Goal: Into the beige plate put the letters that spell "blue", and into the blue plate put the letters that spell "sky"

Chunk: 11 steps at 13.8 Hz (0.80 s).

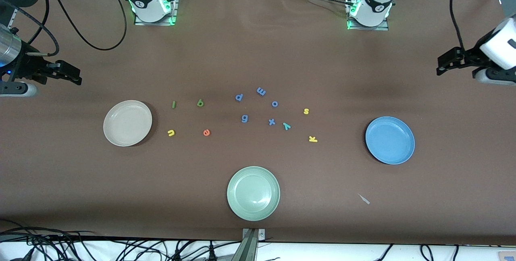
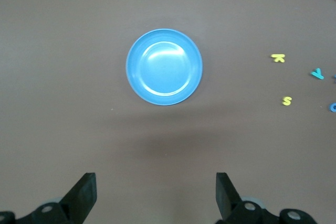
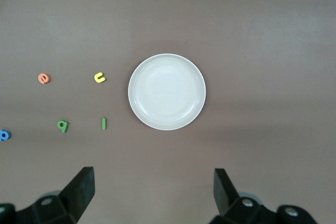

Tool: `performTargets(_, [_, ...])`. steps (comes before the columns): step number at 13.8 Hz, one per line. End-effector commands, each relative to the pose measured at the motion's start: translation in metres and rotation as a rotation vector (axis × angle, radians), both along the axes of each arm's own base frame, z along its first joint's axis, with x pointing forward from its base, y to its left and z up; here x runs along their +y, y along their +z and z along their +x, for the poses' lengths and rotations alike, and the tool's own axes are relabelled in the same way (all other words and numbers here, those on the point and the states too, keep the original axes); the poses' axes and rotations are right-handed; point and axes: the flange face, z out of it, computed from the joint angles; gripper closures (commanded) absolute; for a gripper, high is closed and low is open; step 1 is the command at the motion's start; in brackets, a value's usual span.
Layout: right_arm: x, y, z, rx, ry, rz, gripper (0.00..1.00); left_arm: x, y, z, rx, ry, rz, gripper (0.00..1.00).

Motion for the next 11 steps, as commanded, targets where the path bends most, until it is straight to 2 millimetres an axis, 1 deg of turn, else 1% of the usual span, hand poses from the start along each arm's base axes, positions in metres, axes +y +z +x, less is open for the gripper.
performTargets(1, [-0.001,0.002,-0.001,0.004,0.007,0.015,0.0,-0.003,0.013,0.013,-0.026,-0.012,-0.026,0.0])
performTargets(2, [-0.001,0.002,-0.001,0.004,0.007,0.015,0.0,-0.001,0.012,0.018,-0.029,-0.003,-0.027,0.0])
performTargets(3, [-0.001,0.002,-0.001,0.004,0.007,0.015,0.0,-0.011,0.013,0.018,-0.028,-0.022,-0.027,0.0])
performTargets(4, [-0.001,0.002,-0.001,0.004,0.007,0.015,0.0,-0.014,0.012,0.018,-0.028,-0.026,-0.022,0.0])
performTargets(11, [-0.001,0.002,-0.001,0.004,0.007,0.015,0.0,0.0,0.012,0.017,-0.016,0.006,-0.007,0.0])
